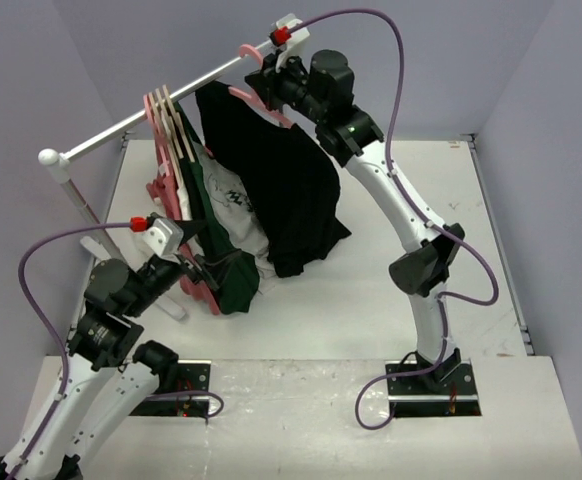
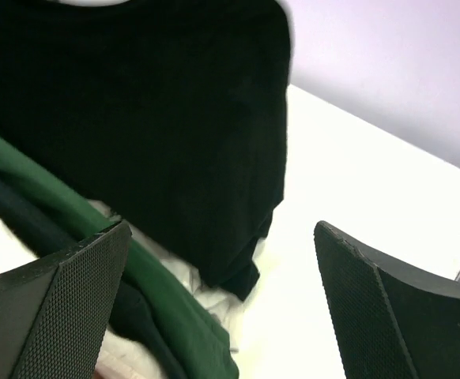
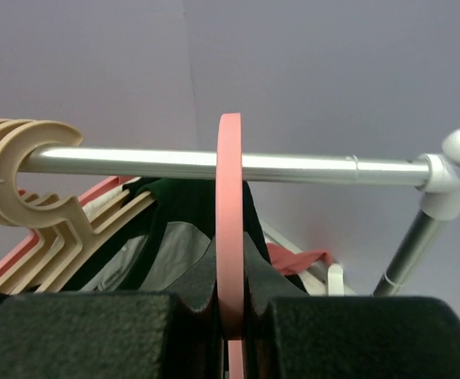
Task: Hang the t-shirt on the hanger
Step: Place the hanger at the clothesline.
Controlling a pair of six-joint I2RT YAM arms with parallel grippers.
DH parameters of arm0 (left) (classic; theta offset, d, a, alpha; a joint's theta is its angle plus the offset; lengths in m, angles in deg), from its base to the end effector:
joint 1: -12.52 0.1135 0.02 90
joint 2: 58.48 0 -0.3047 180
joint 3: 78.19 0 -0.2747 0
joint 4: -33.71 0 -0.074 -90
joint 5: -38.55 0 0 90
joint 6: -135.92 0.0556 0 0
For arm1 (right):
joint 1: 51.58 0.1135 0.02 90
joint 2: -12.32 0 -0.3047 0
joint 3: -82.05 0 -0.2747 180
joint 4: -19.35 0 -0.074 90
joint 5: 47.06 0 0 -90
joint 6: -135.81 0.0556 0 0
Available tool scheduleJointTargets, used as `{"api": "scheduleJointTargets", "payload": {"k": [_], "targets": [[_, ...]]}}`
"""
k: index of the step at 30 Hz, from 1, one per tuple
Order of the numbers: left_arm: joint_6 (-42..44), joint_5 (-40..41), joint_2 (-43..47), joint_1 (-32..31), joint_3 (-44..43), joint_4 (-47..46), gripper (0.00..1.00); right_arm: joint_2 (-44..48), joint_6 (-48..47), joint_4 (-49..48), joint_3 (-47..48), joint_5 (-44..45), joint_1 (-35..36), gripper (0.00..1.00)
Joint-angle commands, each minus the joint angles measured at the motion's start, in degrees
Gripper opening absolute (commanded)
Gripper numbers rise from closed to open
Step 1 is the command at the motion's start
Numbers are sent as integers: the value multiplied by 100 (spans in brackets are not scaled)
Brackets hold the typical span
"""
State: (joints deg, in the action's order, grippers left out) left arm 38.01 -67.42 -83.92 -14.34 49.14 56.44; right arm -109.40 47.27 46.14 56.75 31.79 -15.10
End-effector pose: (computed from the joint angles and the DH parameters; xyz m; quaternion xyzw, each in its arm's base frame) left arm 0.0967 -0.0661 0.3801 0.2113 0.6463 -0.3073 0.6658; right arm 0.4265 0.3288 0.5361 -0.2690 0.6122 0.3022 0.6794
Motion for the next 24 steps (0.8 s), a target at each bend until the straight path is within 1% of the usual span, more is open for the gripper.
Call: {"api": "scheduleJointTargets", "payload": {"k": [1, 3, 9, 17, 24], "targets": [[43, -287, 240, 15, 258, -498, 100, -168, -334, -1302, 494, 127, 199, 0], [44, -339, 338, 15, 442, -552, 100, -253, -292, -1618, 483, 148, 201, 0], [-8, -443, 654, 15, 842, -814, 100, -613, -261, -1948, 715, 105, 202, 0], [18, -619, 693, 32, 906, -643, 100, -997, -187, -2430, 846, 76, 214, 0], [-8, -819, 716, 41, 937, -668, 100, -1214, -191, -2587, 874, 148, 245, 0]]}}
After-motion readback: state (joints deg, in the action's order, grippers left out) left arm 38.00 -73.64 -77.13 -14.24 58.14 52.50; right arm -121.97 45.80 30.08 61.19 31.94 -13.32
